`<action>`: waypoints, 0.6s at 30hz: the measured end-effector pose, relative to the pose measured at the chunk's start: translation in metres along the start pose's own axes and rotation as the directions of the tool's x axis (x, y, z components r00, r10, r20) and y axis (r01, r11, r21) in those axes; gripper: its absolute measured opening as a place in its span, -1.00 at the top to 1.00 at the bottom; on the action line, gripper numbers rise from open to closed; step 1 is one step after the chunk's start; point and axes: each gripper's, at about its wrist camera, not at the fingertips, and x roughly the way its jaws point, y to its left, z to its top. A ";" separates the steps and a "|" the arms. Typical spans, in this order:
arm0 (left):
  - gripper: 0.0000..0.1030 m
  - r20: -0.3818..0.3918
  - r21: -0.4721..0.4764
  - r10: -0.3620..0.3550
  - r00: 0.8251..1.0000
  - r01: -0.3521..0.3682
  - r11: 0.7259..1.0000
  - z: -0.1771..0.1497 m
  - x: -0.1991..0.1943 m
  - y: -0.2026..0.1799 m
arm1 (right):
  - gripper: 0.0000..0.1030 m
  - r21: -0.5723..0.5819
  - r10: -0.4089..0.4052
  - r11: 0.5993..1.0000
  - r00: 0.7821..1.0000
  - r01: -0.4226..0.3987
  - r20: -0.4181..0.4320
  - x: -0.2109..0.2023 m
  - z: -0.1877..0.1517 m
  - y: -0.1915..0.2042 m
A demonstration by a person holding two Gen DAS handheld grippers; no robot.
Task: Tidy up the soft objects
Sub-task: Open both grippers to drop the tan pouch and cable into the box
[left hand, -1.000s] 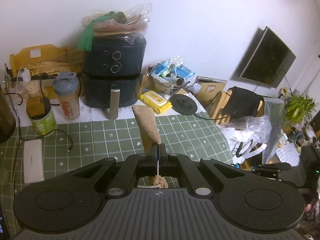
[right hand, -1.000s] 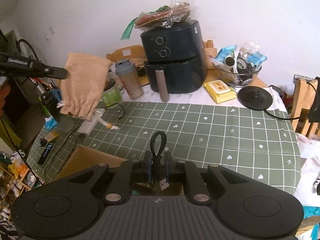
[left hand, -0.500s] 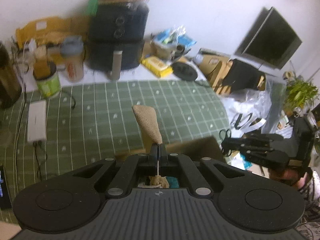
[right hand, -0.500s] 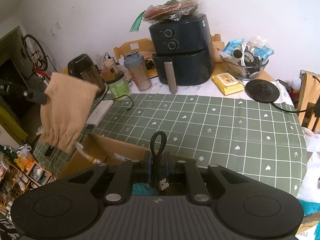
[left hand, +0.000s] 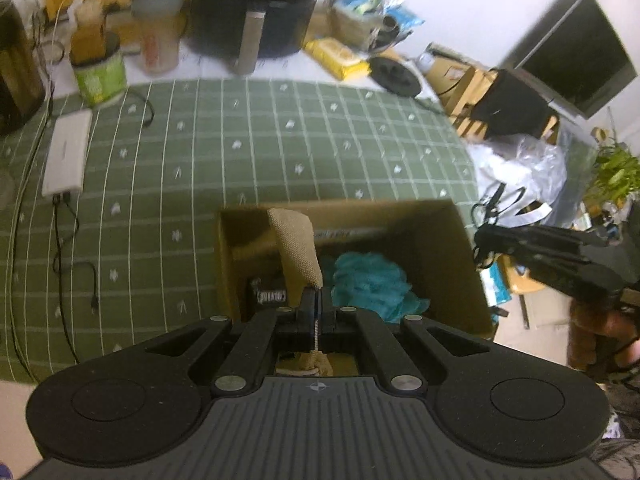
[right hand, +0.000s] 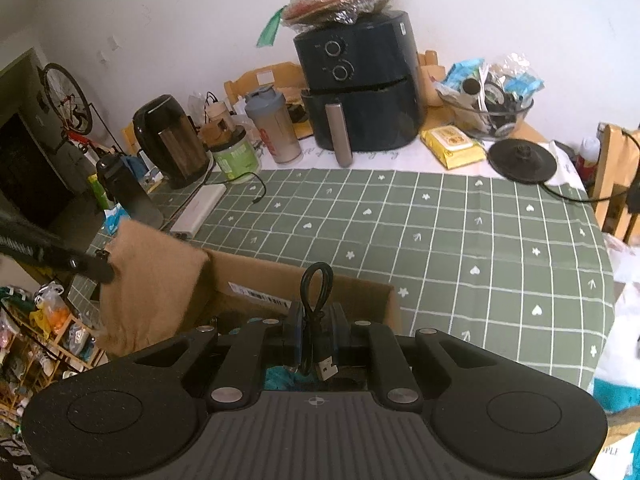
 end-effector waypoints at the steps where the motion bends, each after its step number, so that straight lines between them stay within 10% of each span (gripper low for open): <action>1: 0.94 -0.005 -0.001 0.012 1.000 -0.012 1.000 -0.003 0.004 0.000 | 0.70 0.008 0.002 1.000 1.000 -0.002 -0.009 0.001 0.000 0.000; 9: 0.26 -0.026 -0.051 0.071 0.997 -0.072 0.996 -0.015 0.017 0.002 | 0.70 0.019 -0.044 0.999 0.992 0.047 -0.115 0.017 0.009 0.007; 18: 0.09 0.017 -0.064 0.107 0.994 -0.106 0.992 -0.024 0.014 -0.006 | 0.67 -0.051 -0.124 0.992 0.948 0.114 -0.294 0.052 0.025 0.024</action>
